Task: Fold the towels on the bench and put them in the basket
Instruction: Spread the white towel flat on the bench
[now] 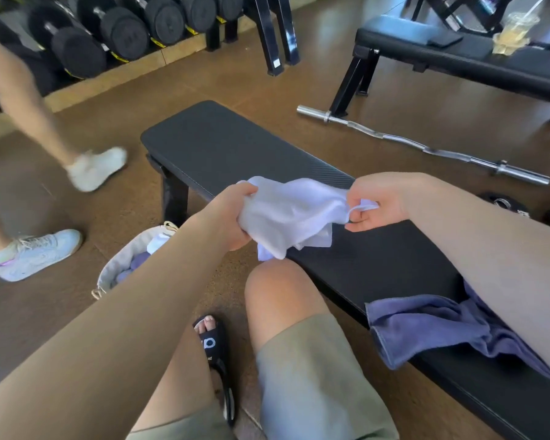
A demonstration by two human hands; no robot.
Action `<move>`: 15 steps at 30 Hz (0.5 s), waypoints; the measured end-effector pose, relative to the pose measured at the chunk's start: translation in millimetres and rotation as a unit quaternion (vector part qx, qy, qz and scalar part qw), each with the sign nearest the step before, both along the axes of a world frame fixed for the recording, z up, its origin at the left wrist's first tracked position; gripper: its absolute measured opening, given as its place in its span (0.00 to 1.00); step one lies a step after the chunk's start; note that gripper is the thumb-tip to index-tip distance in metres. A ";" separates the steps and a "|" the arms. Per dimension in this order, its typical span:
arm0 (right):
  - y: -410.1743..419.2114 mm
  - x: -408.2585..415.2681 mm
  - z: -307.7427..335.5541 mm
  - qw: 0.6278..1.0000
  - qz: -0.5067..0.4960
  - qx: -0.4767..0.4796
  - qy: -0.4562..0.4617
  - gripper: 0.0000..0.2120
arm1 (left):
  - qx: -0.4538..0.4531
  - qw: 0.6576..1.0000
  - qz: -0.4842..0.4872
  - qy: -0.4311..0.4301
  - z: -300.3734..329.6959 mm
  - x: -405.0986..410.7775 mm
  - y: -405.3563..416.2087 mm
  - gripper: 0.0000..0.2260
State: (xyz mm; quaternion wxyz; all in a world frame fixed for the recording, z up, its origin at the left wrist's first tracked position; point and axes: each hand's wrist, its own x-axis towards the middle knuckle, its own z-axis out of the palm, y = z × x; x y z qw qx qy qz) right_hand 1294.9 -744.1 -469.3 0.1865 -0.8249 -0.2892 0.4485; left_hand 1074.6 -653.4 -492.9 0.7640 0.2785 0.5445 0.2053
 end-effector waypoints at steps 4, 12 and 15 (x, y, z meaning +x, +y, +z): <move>-2.2 12.2 -9.1 0.990 -0.038 0.136 0.023 0.07 | -0.025 0.999 0.042 0.016 -2.9 -2.3 4.1 0.09; 34.5 -18.1 14.3 0.911 -0.182 0.254 0.269 0.12 | 0.026 0.977 0.139 -0.158 19.7 2.7 23.7 0.17; 75.3 -27.7 33.2 0.854 -0.276 0.332 0.292 0.11 | 0.078 0.959 0.159 -0.220 46.7 4.7 42.6 0.15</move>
